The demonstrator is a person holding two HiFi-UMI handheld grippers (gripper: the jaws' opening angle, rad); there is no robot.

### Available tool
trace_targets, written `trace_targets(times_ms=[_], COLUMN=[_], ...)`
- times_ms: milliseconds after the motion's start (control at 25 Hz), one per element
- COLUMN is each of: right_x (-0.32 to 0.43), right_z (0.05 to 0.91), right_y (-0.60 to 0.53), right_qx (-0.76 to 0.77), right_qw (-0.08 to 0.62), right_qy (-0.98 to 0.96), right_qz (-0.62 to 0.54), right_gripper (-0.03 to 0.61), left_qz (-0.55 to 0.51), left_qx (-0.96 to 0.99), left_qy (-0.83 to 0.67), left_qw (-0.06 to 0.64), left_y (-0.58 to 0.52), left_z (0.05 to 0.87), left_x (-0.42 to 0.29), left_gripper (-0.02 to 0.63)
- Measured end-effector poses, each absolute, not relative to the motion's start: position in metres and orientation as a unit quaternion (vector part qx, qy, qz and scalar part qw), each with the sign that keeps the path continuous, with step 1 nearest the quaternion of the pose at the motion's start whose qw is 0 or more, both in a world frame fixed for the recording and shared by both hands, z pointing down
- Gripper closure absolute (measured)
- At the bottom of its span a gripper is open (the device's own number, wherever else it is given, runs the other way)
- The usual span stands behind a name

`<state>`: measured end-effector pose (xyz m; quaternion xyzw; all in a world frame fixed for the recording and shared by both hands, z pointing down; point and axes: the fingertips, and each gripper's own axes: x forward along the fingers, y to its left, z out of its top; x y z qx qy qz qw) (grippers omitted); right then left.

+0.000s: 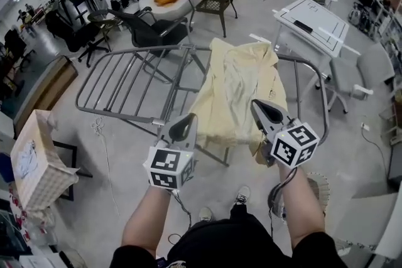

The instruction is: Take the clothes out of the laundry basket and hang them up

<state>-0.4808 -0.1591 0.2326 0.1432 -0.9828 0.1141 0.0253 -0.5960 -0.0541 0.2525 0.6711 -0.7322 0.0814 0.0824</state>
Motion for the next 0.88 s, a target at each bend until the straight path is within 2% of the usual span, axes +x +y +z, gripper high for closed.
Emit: trace_targets(times_ms=[360,880], right_x=[-0.413,-0.210], right_z=[0.236,0.241], right_y=[-0.098,-0.057], right_qx=[0.244,0.389], right_qw=[0.021,0.006], right_qy=[-0.963,-0.913], right_qz=[0.112,0.121], right_gripper=[0.574,0.574], left_qz=[0.072,0.080], left_qx=[0.749,0.845], left_qy=[-0.654,-0.524], left_qw=[0.080,0.077], left_y=[-0.024,-0.027], left_z=[0.254,0.258], left_x=[-0.545,-0.353], left_gripper=[0.600,0.600])
